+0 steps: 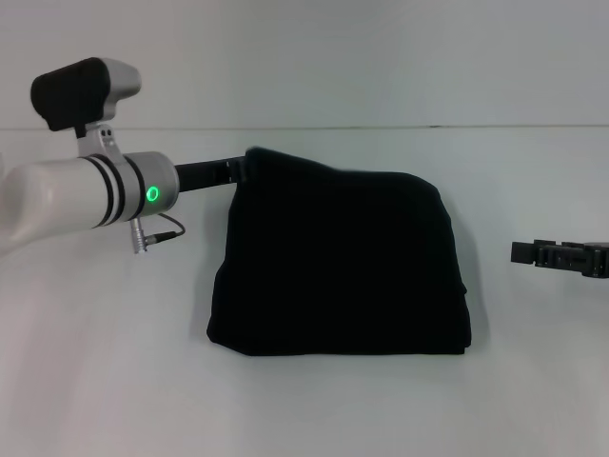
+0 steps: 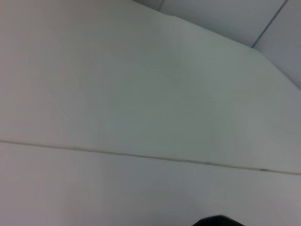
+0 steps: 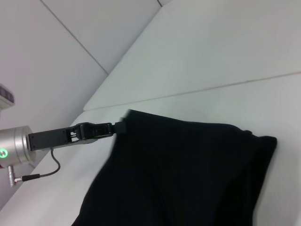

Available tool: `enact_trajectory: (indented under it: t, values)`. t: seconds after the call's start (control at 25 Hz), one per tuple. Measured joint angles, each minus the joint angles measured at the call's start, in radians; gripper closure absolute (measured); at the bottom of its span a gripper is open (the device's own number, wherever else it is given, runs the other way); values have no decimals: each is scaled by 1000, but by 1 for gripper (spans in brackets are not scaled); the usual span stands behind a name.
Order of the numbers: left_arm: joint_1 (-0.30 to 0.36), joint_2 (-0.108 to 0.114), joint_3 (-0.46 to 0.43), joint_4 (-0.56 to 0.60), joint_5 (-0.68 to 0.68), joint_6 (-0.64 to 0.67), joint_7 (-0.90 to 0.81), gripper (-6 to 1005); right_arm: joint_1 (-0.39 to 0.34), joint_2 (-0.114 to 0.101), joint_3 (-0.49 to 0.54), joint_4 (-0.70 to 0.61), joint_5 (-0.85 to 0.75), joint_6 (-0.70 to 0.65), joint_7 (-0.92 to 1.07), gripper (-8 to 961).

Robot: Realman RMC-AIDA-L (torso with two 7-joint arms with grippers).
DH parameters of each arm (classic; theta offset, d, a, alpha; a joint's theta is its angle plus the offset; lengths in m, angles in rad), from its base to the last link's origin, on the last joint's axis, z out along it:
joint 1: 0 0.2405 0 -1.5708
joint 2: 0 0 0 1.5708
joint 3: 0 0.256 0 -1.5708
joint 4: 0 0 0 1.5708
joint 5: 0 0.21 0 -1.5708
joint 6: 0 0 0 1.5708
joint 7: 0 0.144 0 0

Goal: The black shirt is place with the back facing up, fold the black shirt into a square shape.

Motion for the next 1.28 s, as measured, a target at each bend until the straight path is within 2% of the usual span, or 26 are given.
enact_trajectory:
  t: [0.24, 0.28, 0.36, 0.4, 0.44, 0.48, 0.56, 0.64, 0.76, 0.88, 1.0, 1.28]
  values:
    - [68, 5, -26, 72, -1, 27, -10, 832, 1, -1, 1, -2, 38, -3, -39, 215]
    - [125, -1, -30, 173, -1, 108, -7, 794, -1, -2, 1, -3, 55, -10, -49, 215]
    - [162, -9, -32, 251, -7, 197, 9, 719, -3, -5, 1, -7, 96, -34, -85, 216]
    - [191, -20, -33, 335, -19, 303, 52, 681, -3, -4, 1, -11, 111, -47, -103, 216]
    - [196, -22, -33, 345, -22, 321, 62, 643, -4, -1, 1, -19, 127, -62, -129, 216]
    - [211, -29, -33, 397, -38, 413, 118, 562, -3, 4, 0, -29, 141, -74, -149, 217]
    - [223, -35, -30, 448, -66, 558, 232, 399, 1, 18, -11, -71, 156, -88, -179, 217]
    - [217, -35, -20, 463, -68, 640, 326, 317, 15, 33, -42, -125, 149, -76, -178, 218]
    - [181, -26, 10, 463, 12, 654, 384, 195, 51, 42, -114, -173, 137, -57, -163, 219]
    - [148, -19, 23, 462, 96, 632, 379, 166, 98, 37, -227, -202, 126, -30, -101, 220]
    - [141, -17, 36, 466, 123, 631, 377, 137, 142, 34, -312, -227, 87, 15, -31, 220]
    - [157, -14, 41, 510, 186, 702, 365, 88, 193, 42, -338, -258, 7, 34, 11, 220]
